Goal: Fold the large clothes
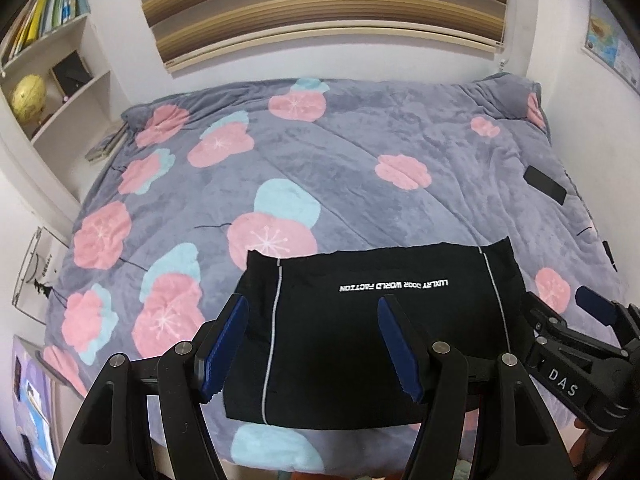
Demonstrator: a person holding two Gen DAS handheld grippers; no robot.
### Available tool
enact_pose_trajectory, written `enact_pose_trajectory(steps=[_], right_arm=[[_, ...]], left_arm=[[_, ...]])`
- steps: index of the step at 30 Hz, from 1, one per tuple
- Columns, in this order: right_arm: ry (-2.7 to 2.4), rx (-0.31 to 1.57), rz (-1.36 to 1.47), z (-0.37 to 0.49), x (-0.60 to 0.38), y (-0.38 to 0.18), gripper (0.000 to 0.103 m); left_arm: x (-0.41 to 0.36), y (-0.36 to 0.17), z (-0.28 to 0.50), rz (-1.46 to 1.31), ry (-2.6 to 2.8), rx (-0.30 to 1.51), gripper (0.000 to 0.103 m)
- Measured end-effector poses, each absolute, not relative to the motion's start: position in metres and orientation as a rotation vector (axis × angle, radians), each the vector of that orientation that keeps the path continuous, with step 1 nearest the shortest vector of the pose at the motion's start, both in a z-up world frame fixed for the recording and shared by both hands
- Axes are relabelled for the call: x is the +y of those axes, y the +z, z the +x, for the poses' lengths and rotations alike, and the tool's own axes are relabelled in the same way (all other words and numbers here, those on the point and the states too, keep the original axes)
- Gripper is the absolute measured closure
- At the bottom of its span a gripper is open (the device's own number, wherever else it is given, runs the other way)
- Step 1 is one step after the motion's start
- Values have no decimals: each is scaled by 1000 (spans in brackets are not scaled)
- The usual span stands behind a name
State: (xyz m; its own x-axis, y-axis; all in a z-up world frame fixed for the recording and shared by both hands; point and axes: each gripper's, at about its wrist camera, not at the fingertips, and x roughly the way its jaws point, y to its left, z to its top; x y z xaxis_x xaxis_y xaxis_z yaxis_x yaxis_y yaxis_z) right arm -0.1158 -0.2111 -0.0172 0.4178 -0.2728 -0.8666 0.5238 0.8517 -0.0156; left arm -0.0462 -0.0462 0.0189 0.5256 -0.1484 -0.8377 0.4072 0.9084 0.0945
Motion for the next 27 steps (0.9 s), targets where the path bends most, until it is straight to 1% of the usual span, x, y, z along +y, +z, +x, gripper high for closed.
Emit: enact_pose_trajectory(steps=[27], right_arm=[[-525, 1081, 350, -119, -222, -32, 25]], left_arm=[[-57, 0, -42, 315, -365, 1017, 34]])
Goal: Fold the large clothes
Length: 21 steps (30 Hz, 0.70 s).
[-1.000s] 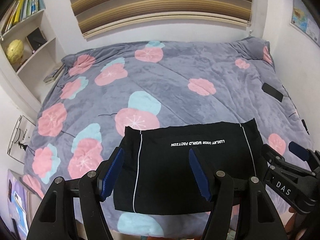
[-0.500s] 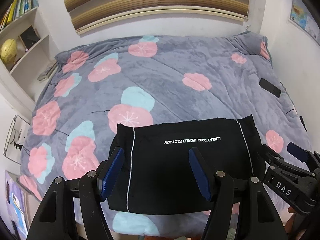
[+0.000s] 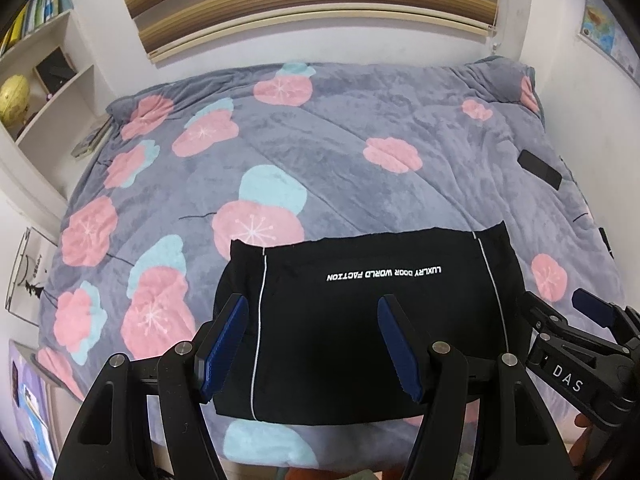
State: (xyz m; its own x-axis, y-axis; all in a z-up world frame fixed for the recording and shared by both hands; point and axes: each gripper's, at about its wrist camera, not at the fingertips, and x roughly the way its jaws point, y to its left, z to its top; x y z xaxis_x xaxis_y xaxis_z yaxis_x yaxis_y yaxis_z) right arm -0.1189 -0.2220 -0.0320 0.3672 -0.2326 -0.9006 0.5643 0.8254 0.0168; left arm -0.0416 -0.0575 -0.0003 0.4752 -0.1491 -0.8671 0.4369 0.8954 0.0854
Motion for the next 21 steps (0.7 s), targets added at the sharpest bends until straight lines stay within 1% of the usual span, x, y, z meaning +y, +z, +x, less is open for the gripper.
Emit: enact_pose_trajectory(steps=[21], right_arm=[[-483, 1106, 349, -118, -218, -36, 25]], left_arm=[[-49, -6, -49, 308, -318, 1025, 34]])
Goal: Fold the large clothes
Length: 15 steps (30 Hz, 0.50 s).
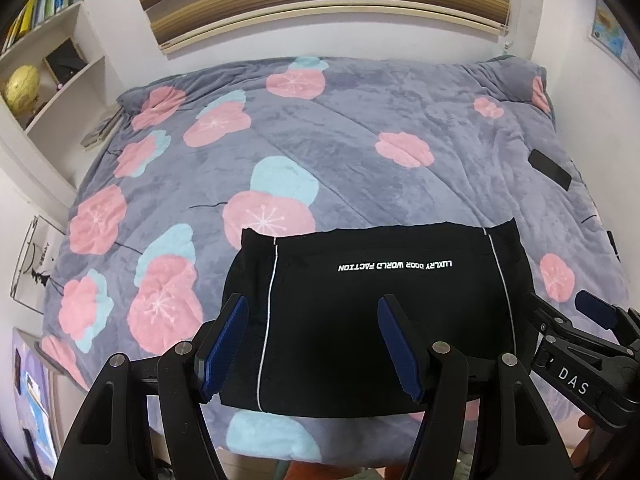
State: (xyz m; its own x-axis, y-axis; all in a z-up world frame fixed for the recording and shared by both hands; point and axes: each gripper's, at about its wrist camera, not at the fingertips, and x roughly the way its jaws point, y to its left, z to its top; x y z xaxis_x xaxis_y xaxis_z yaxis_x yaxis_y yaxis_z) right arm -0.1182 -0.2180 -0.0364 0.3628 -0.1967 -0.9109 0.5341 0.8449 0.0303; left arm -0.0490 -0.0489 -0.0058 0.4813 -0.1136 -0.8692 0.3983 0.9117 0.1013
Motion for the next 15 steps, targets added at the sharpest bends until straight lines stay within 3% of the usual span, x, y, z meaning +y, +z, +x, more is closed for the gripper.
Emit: enact_pose_trajectory(steps=[15], right_arm=[[-462, 1122, 338, -120, -208, -39, 25]], left_arm=[[-43, -3, -52, 305, -311, 1032, 34]])
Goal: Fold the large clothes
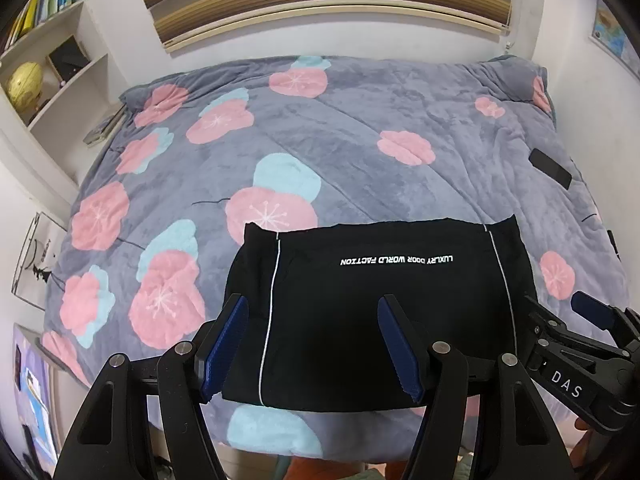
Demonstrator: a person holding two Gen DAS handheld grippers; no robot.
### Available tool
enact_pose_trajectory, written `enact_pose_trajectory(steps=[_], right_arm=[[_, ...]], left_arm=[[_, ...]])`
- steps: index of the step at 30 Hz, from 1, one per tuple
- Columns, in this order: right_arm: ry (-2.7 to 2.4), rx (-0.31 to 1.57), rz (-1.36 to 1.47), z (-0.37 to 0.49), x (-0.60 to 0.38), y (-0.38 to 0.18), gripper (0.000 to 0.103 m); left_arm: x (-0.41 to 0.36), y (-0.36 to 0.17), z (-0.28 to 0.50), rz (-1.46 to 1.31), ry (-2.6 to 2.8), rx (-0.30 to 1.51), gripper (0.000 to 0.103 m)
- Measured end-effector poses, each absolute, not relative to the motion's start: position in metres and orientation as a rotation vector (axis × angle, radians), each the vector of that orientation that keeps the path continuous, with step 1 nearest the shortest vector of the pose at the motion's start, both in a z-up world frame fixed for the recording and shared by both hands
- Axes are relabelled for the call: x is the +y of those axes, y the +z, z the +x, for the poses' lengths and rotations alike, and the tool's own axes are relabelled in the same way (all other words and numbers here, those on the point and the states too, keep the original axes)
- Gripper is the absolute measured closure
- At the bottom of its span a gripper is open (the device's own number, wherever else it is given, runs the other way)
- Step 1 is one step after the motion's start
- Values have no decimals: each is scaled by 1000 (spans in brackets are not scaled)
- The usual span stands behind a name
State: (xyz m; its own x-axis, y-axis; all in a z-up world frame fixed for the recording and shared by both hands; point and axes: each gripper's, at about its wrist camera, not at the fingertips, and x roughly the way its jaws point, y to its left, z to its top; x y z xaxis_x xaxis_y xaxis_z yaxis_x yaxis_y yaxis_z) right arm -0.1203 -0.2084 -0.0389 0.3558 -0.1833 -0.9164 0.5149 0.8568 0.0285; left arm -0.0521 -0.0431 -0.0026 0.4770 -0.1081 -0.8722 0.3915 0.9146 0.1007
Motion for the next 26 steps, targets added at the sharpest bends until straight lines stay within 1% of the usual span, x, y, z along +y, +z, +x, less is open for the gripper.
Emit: enact_pose_trajectory(steps=[14, 26], right_arm=[[-450, 1131, 363, -123, -207, -43, 25], [-441, 1152, 361, -126, -200, -51, 25]], left_arm=[[-38, -1, -59, 308, -309, 1034, 34], [-39, 4, -64, 355, -231, 975, 34]])
